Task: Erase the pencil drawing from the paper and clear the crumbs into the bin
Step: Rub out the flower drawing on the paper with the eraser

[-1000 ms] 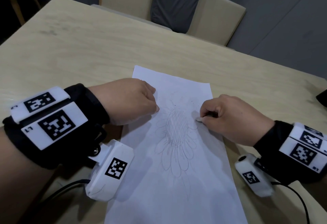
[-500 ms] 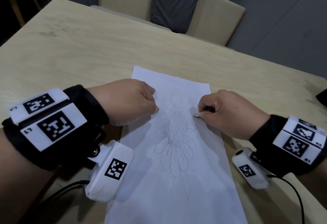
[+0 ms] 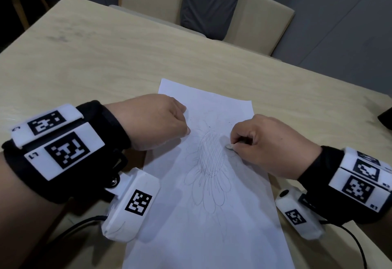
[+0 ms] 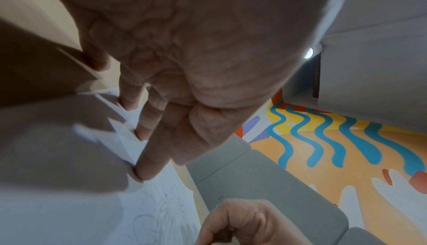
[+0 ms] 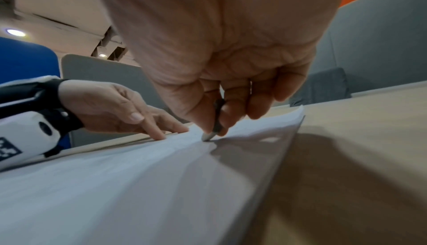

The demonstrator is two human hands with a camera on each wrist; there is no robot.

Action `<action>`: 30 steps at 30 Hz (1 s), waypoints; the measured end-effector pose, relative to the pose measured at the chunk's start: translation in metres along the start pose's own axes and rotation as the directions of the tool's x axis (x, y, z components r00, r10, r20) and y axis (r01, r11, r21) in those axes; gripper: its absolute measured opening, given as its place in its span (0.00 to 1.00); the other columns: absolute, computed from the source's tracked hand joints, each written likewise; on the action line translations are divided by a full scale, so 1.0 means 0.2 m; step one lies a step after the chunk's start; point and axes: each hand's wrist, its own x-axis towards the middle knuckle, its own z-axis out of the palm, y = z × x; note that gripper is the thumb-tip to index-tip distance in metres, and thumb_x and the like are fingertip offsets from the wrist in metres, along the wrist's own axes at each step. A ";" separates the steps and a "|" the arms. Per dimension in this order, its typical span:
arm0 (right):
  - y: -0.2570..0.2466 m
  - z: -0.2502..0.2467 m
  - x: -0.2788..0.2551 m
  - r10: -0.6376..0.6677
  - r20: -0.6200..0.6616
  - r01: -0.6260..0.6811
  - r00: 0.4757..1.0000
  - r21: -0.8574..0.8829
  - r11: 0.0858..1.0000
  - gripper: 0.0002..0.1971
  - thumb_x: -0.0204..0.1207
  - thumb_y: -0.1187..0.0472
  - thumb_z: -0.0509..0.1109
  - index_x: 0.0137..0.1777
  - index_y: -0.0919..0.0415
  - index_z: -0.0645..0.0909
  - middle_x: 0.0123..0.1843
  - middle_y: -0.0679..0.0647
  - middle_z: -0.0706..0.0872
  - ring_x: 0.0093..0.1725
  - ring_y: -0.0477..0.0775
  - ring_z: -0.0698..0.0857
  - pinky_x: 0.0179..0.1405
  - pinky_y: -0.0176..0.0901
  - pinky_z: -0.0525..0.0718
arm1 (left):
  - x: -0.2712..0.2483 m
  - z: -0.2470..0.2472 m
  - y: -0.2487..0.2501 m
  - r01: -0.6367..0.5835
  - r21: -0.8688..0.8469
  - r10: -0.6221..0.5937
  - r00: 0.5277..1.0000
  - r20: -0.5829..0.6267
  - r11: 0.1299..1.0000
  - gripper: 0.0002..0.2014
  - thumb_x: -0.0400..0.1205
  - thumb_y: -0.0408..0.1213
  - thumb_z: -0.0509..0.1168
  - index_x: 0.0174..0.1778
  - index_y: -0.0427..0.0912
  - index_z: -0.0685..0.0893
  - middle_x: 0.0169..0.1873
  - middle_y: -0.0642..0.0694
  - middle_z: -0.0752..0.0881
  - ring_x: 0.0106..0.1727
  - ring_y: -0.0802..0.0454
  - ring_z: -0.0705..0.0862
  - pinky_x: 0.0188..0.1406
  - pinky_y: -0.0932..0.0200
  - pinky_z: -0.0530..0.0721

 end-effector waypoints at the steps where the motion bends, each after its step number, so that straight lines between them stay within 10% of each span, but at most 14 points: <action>1: 0.01 -0.01 0.00 0.016 -0.008 -0.016 1.000 -0.002 1.000 0.09 0.78 0.56 0.68 0.36 0.52 0.81 0.28 0.47 0.84 0.36 0.44 0.78 0.33 0.42 0.74 | 0.00 0.00 0.00 -0.002 0.000 0.002 1.000 0.002 1.000 0.30 0.67 0.54 0.57 0.48 0.31 0.87 0.45 0.57 0.69 0.48 0.56 0.68 0.51 0.54 0.67; 30: 0.06 -0.02 -0.01 0.062 -0.040 -0.063 0.997 -0.022 0.998 0.08 0.79 0.56 0.69 0.37 0.49 0.81 0.29 0.45 0.82 0.41 0.45 0.77 0.36 0.43 0.74 | -0.01 -0.01 0.00 0.005 0.028 -0.005 1.000 0.006 1.000 0.30 0.67 0.54 0.57 0.48 0.32 0.87 0.46 0.58 0.70 0.49 0.52 0.77 0.66 0.48 0.78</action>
